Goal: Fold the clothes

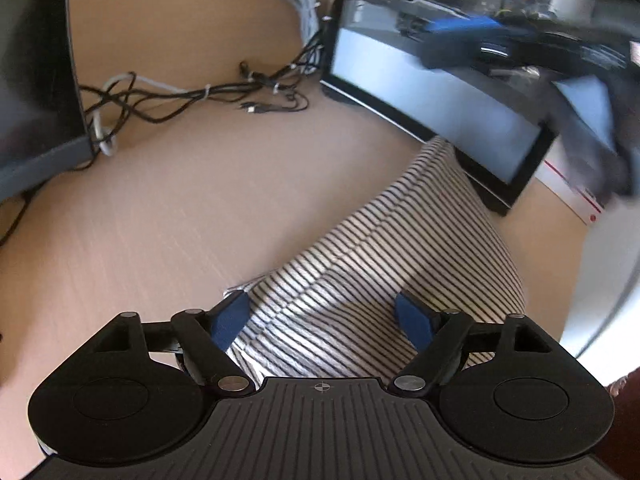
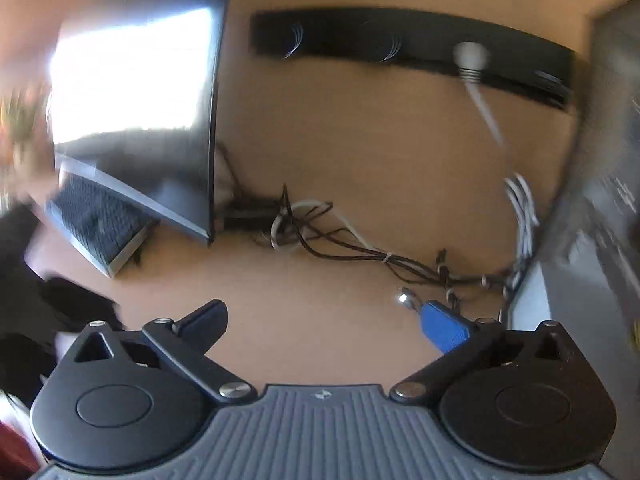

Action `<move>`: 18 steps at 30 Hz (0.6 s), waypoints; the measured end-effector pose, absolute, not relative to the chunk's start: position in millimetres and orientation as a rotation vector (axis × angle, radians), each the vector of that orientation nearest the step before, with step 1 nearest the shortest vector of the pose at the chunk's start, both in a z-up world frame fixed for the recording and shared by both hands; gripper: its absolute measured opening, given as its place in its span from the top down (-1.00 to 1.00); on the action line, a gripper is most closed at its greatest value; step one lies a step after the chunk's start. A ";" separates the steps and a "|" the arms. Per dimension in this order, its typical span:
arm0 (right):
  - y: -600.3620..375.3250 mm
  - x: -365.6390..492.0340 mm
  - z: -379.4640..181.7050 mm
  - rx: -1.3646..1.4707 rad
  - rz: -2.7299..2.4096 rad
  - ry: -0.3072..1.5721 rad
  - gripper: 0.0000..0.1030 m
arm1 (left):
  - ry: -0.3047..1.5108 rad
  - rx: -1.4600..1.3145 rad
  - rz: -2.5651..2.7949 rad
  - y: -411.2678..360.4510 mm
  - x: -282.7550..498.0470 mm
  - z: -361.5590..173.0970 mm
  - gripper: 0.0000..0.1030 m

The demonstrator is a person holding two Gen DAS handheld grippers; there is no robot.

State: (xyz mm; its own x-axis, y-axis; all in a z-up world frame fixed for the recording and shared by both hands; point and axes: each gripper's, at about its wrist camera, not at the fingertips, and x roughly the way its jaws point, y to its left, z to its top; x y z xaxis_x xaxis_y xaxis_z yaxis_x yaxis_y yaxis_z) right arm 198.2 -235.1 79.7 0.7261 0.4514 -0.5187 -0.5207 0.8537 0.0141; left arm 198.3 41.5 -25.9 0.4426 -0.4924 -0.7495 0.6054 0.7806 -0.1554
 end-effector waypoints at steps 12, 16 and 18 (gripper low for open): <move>-209.5 186.5 -23.7 -0.363 0.175 0.708 -1.00 | 0.801 0.184 -0.662 40.5 193.0 -1.0 -0.73; -208.0 188.8 -25.3 -0.336 0.180 0.723 -1.00 | 0.708 0.205 -0.695 42.1 187.3 23.4 -0.72; -206.0 187.4 -21.9 -0.325 0.176 0.727 -1.00 | 0.701 0.239 -0.707 37.8 189.9 22.8 -0.72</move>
State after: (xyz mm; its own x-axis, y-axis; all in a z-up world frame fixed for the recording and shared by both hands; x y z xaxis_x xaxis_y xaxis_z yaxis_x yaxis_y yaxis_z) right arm 187.4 -206.0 -21.9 0.7354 0.0453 -0.6761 -0.2690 0.9353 -0.2299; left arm 189.9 37.8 22.8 0.5462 -0.5136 -0.6617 0.6667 0.7448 -0.0277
